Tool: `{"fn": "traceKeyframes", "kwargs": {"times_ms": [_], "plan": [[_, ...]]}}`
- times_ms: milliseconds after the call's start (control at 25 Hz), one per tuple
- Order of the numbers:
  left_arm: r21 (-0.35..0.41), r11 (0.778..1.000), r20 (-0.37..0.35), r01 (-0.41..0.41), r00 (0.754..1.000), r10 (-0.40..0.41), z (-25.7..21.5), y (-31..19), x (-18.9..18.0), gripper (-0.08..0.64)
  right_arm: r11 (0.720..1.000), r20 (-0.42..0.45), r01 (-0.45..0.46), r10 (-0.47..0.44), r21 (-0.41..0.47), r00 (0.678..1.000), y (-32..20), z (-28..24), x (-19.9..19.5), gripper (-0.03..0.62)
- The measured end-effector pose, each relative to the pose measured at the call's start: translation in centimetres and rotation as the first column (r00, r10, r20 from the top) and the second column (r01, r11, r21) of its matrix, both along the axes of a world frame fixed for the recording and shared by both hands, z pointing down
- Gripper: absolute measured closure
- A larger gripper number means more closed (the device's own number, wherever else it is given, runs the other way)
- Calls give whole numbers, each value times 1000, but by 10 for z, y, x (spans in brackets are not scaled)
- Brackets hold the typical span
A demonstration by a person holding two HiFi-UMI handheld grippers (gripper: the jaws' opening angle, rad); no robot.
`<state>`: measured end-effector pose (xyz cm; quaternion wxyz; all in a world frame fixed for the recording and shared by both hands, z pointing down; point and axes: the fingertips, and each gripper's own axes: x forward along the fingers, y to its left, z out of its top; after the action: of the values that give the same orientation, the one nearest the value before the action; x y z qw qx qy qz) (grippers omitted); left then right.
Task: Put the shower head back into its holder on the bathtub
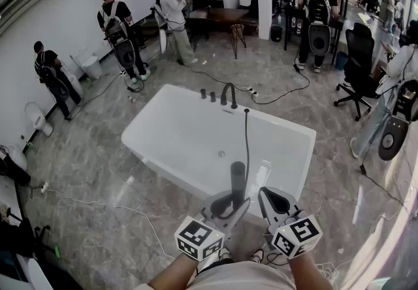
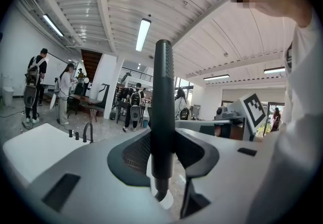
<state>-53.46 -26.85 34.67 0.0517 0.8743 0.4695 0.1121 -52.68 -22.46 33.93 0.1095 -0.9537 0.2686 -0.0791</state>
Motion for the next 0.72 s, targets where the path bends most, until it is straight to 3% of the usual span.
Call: {"fn": "traceKeyframes", "kwargs": {"times_ms": [480,720], "plan": [[1,1000,4,-2,1000,2,0,-4,0,426,1000,7,-1,1,1,1000,-4,0,0,578],[8,1000,-1,-8,1000,8,4,8,0,426,997,3,25,-25,76,1000,7,-2,-4,577]]}}
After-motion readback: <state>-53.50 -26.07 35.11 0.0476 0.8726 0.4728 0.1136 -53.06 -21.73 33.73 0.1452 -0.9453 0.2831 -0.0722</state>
